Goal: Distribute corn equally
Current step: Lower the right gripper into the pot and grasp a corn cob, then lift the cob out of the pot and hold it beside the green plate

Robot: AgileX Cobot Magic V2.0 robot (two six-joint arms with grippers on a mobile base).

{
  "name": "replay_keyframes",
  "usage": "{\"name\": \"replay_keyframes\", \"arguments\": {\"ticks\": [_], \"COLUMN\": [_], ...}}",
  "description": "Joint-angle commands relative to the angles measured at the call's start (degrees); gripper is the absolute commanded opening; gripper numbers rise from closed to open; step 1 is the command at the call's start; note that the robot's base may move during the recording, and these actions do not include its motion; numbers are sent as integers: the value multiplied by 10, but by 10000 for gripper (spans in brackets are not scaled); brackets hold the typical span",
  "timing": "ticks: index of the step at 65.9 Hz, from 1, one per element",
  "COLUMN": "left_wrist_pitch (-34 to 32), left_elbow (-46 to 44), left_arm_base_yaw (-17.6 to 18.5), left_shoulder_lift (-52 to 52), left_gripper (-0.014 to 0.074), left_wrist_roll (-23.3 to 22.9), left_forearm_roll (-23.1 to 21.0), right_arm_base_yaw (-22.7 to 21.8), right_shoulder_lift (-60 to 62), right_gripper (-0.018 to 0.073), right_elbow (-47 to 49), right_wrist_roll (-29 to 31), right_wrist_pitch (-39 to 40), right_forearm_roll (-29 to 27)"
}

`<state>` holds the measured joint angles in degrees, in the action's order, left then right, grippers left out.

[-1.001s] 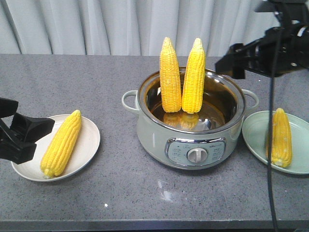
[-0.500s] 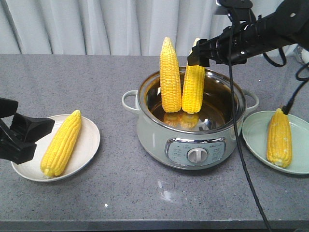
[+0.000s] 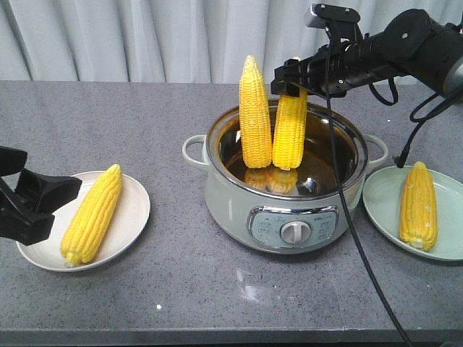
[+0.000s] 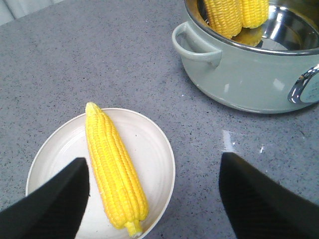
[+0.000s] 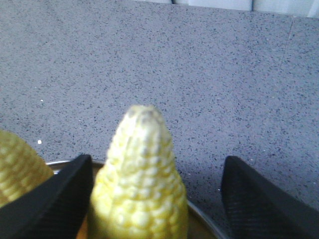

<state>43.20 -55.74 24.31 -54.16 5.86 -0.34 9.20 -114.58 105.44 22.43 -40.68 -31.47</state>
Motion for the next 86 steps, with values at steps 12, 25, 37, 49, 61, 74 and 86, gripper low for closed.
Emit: {"name": "replay_keyframes", "arguments": {"ticks": [12,25,37,49,61,74,86], "left_wrist_pitch": [-38,-38,-38,-38,-38,-38,-38], "left_elbow": [-13,-13,-13,-13,-13,-13,-13], "left_arm_base_yaw": [3,3,3,3,3,3,3], "left_shoulder_lift": [4,4,4,4,4,4,4], "left_gripper": [513,513,513,513,513,513,513], "left_wrist_roll": [-1,-1,-1,-1,-1,-1,-1], "left_forearm_roll": [-2,-2,-2,-2,-2,-2,-2], "right_arm_base_yaw": [-3,-3,-3,-3,-3,-3,-3], "right_shoulder_lift": [34,64,115,175,241,363,478], "right_gripper": [247,165,165,165,165,167,168], "right_elbow": [20,20,20,20,18,-102,-264], "right_wrist_roll": [31,31,31,31,38,72,100], "right_wrist_pitch": [17,14,-11,-82,-153,-134,-82], "right_forearm_roll": [-44,-45,-44,-40,-36,-59,-60]}}
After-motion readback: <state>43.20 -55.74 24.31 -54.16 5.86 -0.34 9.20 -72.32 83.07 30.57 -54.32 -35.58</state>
